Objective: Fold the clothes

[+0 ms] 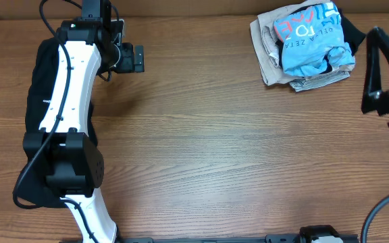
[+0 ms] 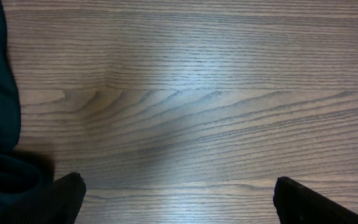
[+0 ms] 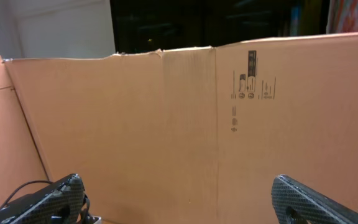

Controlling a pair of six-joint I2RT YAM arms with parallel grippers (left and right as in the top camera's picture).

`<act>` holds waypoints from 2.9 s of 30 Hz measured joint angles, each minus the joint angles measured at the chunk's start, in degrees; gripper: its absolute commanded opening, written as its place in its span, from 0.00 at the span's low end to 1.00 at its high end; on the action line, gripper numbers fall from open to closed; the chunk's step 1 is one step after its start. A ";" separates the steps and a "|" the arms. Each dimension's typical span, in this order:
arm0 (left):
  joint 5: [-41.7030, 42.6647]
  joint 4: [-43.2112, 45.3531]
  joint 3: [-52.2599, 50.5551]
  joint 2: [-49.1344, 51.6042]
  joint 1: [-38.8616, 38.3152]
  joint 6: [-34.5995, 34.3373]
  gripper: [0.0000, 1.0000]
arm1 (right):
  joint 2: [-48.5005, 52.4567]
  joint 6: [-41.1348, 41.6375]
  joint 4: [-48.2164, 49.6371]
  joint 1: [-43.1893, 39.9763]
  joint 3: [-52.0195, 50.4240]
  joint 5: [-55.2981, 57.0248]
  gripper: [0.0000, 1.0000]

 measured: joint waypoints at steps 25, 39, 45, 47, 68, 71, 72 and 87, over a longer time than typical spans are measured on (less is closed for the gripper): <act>0.00 0.00 -0.02 0.00 0.00 0.00 1.00 | -25.53 0.02 40.98 0.00 -67.84 6.03 1.00; 0.00 0.00 -0.04 0.00 0.00 0.00 1.00 | -50.90 0.00 58.27 0.00 -109.44 9.25 1.00; 0.00 0.00 -0.04 0.00 0.00 0.00 1.00 | -54.14 0.00 58.16 -0.02 -113.85 9.42 1.00; 0.00 0.00 -0.04 0.00 0.00 0.00 1.00 | -54.49 0.00 55.69 0.00 -114.33 9.49 1.00; 0.00 -0.02 -0.04 0.00 0.00 0.00 1.00 | -60.00 -0.02 41.24 0.00 -114.42 11.15 1.00; 0.00 0.00 -0.04 0.00 0.00 0.00 1.00 | -60.00 -0.04 41.22 -0.02 -114.42 11.15 1.00; 0.00 0.00 -0.04 0.00 0.00 0.00 1.00 | -60.00 0.00 41.24 0.00 -114.42 11.17 1.00; 0.00 0.00 -0.04 0.00 0.00 0.00 1.00 | -60.00 0.00 41.24 0.00 -114.42 11.15 1.00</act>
